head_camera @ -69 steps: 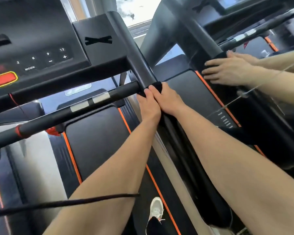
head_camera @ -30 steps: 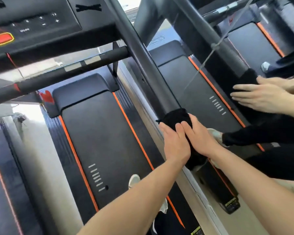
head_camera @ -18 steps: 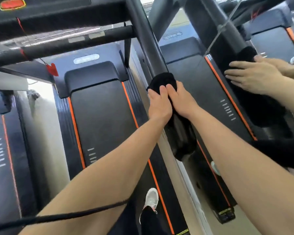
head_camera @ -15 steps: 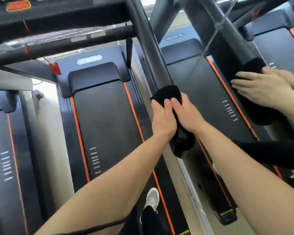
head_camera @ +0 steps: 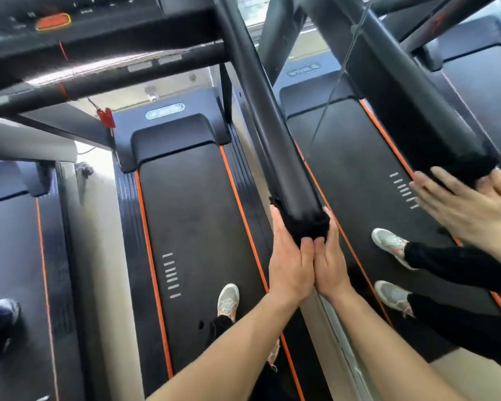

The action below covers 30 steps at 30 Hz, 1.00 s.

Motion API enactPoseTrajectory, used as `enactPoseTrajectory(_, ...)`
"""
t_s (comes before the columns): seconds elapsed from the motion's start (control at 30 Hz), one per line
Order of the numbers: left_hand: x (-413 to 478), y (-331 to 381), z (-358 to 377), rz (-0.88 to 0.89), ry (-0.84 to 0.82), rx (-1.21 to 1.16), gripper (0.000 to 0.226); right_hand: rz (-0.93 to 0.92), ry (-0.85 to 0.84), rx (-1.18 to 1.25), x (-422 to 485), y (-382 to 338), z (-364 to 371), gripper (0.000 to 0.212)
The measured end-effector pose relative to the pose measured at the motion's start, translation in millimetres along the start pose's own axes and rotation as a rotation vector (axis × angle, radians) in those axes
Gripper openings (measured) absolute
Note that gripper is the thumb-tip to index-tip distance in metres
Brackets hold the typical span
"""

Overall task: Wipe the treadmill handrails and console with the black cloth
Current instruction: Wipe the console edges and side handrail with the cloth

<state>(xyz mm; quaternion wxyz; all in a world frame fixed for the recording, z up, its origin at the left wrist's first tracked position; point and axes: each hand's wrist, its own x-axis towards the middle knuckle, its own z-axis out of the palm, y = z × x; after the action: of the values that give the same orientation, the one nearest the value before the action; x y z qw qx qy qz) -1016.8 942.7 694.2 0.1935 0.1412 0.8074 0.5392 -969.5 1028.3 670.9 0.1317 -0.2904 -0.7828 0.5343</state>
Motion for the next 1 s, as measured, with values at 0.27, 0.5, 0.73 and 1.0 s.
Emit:
enactPoseTrajectory(0.27, 25.2, 19.9, 9.0, 0.33, 0.127, 0.369, 0.063, 0.138, -0.092, 0.547, 61.1, -40.7, -11.2, 0.067)
enactPoseTrajectory(0.5, 21.1, -10.7, -5.0, 0.681, 0.029, 0.84, 0.051, 0.393, 0.192, 0.499, 16.5, -19.9, 8.8, 0.029)
enactPoseTrajectory(0.73, 98.8, 41.3, -36.9, 0.65, -0.092, 0.866, 0.054, 0.318, 0.071, 0.311, 81.2, -57.1, -5.1, 0.031)
enactPoseTrajectory(1.0, 125.5, 41.3, -31.7, 0.341, 0.051, 0.763, 0.062, 0.167, -0.174, -0.065, 127.9, -80.7, -5.0, 0.042)
